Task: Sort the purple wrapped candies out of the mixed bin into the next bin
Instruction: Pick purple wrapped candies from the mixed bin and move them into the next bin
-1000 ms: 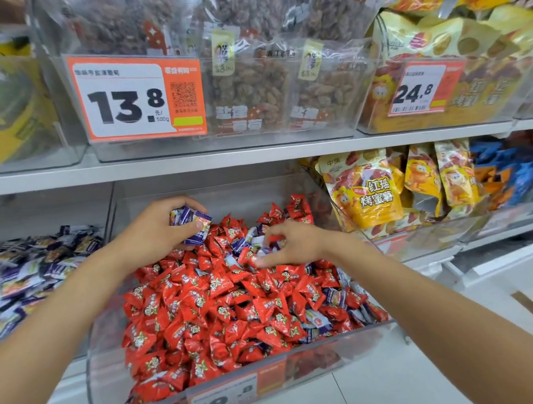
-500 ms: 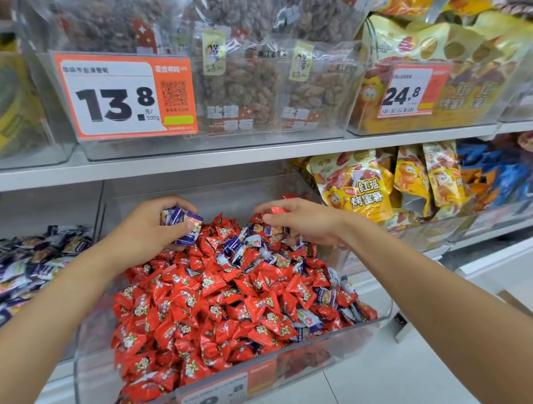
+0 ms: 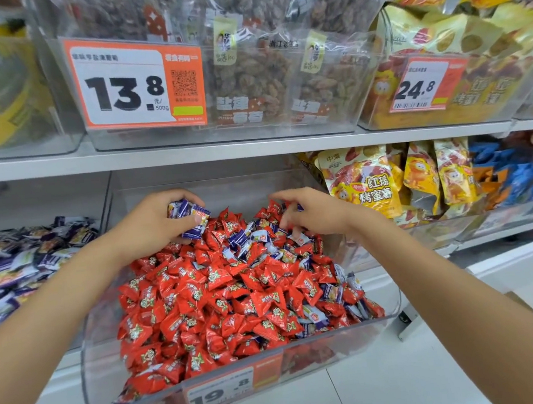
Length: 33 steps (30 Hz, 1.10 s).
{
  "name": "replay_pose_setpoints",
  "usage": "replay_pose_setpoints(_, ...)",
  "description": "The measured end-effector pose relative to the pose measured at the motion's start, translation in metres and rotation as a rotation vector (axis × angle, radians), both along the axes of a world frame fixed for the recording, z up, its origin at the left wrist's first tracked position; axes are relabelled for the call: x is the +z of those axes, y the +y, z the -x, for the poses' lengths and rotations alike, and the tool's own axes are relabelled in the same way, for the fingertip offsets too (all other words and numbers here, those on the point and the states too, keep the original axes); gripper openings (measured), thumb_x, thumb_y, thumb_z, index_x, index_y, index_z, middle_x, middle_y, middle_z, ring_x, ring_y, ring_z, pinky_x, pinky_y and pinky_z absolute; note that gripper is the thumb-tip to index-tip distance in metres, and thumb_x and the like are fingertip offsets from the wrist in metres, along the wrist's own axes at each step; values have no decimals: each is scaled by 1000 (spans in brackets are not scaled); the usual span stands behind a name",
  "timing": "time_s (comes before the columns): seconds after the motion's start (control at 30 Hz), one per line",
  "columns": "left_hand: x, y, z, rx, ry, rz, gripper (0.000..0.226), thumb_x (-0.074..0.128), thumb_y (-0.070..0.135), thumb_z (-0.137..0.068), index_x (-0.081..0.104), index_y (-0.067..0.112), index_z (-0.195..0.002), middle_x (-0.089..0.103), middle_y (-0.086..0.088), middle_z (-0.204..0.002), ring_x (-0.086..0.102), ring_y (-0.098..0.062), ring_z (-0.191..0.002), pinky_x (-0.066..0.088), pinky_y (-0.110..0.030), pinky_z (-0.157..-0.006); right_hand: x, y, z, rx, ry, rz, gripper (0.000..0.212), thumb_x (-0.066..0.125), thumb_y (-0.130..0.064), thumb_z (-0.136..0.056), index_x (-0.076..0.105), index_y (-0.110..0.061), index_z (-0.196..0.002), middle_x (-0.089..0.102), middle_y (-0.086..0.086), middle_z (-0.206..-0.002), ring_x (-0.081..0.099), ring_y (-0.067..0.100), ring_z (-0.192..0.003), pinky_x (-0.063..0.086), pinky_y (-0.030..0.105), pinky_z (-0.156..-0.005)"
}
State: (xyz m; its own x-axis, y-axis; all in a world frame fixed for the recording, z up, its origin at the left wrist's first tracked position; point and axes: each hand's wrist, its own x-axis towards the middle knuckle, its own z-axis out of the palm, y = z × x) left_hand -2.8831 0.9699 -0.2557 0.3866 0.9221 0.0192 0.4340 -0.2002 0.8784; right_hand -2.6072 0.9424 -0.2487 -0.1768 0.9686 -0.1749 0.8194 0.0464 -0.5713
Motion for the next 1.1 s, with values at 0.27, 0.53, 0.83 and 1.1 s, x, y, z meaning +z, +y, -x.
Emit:
replay_pose_setpoints(0.27, -1, 0, 0, 8, 17, 5, 17, 64, 9, -90, 65, 13, -107, 69, -9, -98, 69, -9, -72, 59, -22, -65, -52, 31, 47, 166, -264, 157, 90, 65, -62, -80, 24, -31, -153, 31, 11, -156, 36, 31, -141, 33, 45, -114)
replay_pose_setpoints(0.53, -1, 1, 1, 10, 16, 20, 16, 64, 10, -90, 65, 15, -106, 70, -7, -93, 70, -8, -70, 60, -23, -65, -28, 17, 35, 86, 190, 207, 60, 73, -31, -86, 46, -19, -138, 62, -3, -95, 57, 12, -74, 47, 19, -62)
replay_pose_setpoints(0.83, 3, -3, 1, 9, 34, 19, 17, 64, 10, -90, 65, 15, -106, 70, -9, -96, 70, -8, -71, 59, -22, -61, 6, -11, 19, 68, 369, 233, 54, 57, -41, -96, 39, -37, -147, 61, -6, -107, 55, 14, -75, 47, 25, -64)
replay_pose_setpoints(1.1, 3, -2, 1, -6, 50, 10, 15, 65, 12, -89, 66, 18, -103, 71, -13, -95, 71, -14, -72, 61, -39, -73, -2, -3, 1, -168, 317, 12, 33, 68, -42, -88, 55, -14, -76, 49, 3, -71, 47, 10, -62, 36, 21, -56)
